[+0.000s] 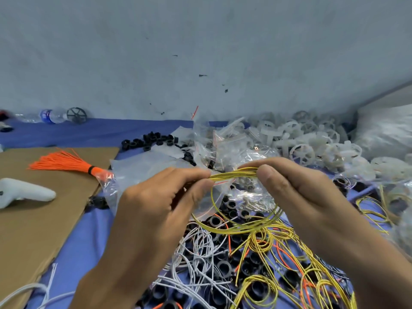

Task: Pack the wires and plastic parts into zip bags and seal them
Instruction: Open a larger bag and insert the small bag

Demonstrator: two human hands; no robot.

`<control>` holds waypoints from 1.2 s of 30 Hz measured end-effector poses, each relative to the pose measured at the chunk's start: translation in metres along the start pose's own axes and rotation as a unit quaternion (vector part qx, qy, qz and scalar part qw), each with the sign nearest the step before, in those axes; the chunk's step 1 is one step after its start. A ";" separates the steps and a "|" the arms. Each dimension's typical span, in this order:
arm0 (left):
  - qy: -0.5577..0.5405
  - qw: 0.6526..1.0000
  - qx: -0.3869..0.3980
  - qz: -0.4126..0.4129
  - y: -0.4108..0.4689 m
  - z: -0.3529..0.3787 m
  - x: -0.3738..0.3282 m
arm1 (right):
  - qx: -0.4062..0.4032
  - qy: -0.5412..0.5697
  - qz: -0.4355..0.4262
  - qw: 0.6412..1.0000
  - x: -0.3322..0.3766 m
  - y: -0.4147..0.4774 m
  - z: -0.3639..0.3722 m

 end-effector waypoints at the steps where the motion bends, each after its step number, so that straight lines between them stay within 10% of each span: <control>1: -0.003 1.000 0.003 -0.009 0.000 0.000 0.000 | 0.003 -0.004 0.002 1.000 0.000 0.000 0.002; 15: -0.030 0.995 -0.026 -0.086 0.006 -0.019 0.009 | -0.101 0.075 0.015 0.992 0.008 -0.005 -0.019; 26: -0.026 0.996 -0.023 -0.088 0.005 -0.012 0.001 | 0.009 0.025 -0.008 1.000 0.006 -0.003 -0.015; 36: 0.140 0.958 0.215 -0.125 -0.006 0.015 0.051 | -0.038 0.065 0.091 0.993 -0.017 0.001 -0.029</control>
Point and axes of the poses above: each hand's wrist, its own y-axis towards the middle knuckle, its own z-axis out of the palm, x = y × z, the point moved 1 cm from there along y, towards the middle knuckle, and after that the axes turned 4 degrees about y, right-handed, at the moved point
